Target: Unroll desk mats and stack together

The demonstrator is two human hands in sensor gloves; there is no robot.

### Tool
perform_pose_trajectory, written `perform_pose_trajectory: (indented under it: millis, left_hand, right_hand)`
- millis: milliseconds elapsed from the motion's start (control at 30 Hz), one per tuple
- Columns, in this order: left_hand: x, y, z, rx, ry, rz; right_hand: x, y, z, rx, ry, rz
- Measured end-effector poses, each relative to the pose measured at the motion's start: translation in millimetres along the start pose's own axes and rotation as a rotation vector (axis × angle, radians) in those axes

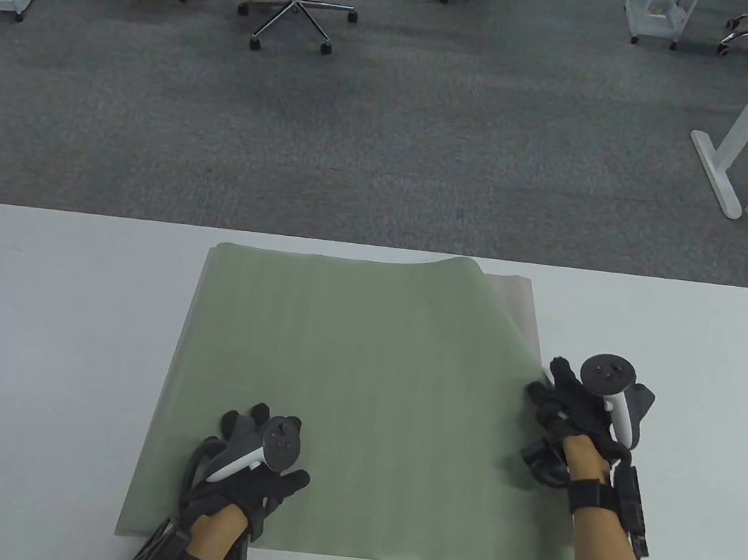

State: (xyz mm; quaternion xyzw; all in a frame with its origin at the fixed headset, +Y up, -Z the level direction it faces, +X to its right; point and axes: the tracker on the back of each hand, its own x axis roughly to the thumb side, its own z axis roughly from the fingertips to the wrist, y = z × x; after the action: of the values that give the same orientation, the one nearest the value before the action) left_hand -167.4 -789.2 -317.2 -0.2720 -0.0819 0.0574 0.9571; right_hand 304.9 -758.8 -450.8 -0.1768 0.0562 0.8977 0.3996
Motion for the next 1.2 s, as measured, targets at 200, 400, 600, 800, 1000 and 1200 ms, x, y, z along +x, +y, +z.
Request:
perform_pose_trajectory:
  millis: [200, 400, 600, 800, 1000, 1200]
  left_hand:
    - [0, 0, 0, -0.006, 0.002, 0.004]
    - [1, 0, 0, -0.008, -0.001, 0.003]
    - [1, 0, 0, -0.008, -0.002, 0.004]
    - [0, 0, 0, -0.007, -0.002, 0.003]
    - [0, 0, 0, -0.007, -0.003, 0.004]
    - [0, 0, 0, -0.007, -0.006, 0.008]
  right_hand:
    - [31, 2, -45, 0.028, -0.198, -0.035]
    - [57, 12, -61, -0.023, -0.393, 0.346]
    - [57, 32, -88, 0.051, -0.168, 0.452]
    - [60, 30, -112, 0.022, -0.043, 0.231]
    - [79, 53, -113, 0.013, -0.243, 0.529]
    - [92, 75, -115, 0.038, -0.188, 0.962]
